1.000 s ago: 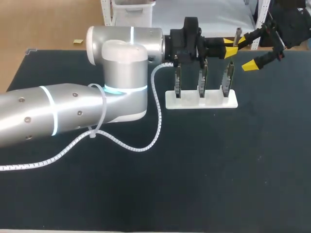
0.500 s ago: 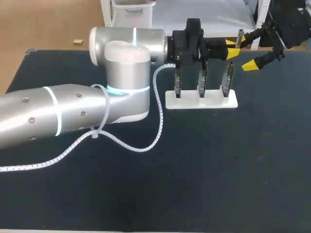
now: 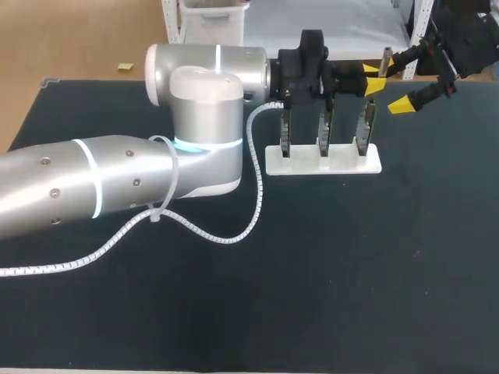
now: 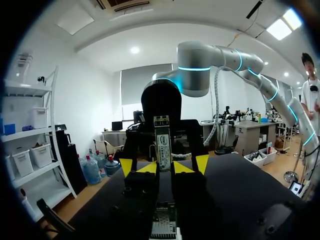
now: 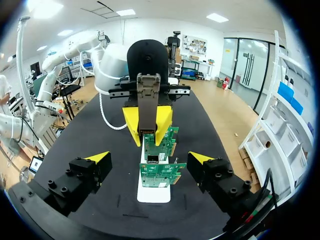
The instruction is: Pick up the optical module with the left hand, and insert it into the network port with the right hand.
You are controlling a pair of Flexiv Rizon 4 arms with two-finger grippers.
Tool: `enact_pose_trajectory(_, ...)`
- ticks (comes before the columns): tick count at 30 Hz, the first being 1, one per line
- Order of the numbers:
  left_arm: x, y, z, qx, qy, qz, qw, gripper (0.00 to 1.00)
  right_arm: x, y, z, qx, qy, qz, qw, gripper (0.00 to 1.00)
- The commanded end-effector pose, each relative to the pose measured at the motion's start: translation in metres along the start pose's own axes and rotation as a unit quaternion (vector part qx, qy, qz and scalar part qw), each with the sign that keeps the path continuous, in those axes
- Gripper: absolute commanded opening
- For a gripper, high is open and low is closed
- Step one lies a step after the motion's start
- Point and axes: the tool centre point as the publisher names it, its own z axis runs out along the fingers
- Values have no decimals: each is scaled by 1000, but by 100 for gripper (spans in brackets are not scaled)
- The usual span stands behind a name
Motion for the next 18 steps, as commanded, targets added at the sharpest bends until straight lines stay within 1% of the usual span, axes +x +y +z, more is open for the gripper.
enact_pose_trajectory(1, 1, 0, 1, 0, 1, -1, 1000, 0, 0, 2, 0, 3, 1, 0, 1000, 100)
enact_pose_trajectory(18, 2, 1, -2, -7, 1, -5, 1000, 0, 0, 2, 0, 3, 1, 0, 1000, 100)
